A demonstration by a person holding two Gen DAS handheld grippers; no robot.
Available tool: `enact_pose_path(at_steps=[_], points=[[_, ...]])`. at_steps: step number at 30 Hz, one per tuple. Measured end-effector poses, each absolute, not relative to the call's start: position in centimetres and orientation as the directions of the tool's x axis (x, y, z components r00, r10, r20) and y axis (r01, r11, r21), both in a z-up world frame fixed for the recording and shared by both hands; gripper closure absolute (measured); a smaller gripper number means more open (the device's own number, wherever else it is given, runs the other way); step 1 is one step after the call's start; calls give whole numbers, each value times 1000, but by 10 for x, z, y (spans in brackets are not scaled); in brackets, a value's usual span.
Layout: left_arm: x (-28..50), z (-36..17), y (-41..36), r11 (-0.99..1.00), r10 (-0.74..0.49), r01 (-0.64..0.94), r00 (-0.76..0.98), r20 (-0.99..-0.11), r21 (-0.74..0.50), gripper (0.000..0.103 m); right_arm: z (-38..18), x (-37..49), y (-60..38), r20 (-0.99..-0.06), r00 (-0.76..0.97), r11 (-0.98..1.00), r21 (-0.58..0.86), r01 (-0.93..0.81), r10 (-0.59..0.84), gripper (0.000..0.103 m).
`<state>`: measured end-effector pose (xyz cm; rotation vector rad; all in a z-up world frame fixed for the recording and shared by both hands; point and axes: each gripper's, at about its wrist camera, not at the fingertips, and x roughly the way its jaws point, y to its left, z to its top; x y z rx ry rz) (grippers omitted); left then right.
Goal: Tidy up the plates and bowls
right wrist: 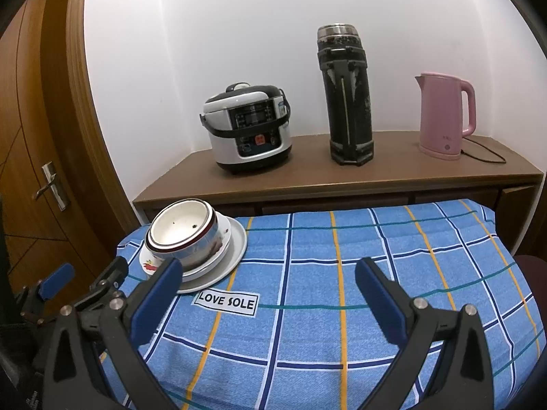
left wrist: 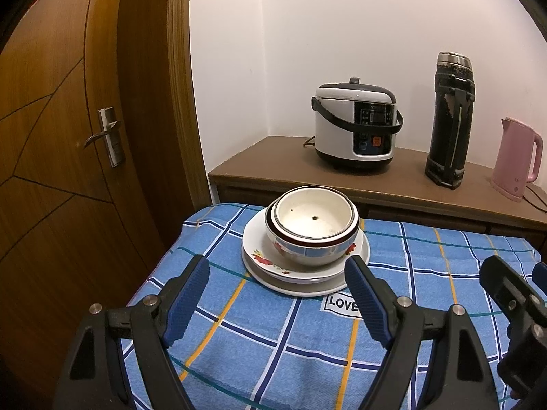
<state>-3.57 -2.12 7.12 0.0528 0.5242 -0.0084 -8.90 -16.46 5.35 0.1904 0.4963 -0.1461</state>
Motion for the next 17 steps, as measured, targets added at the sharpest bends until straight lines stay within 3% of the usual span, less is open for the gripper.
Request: enact_pose_path(at_steps=[17], points=[[-31,70,-20,999,6,15,855,-519,37,20,52,-86,-164,-491,866,970,146,193,-98,0]])
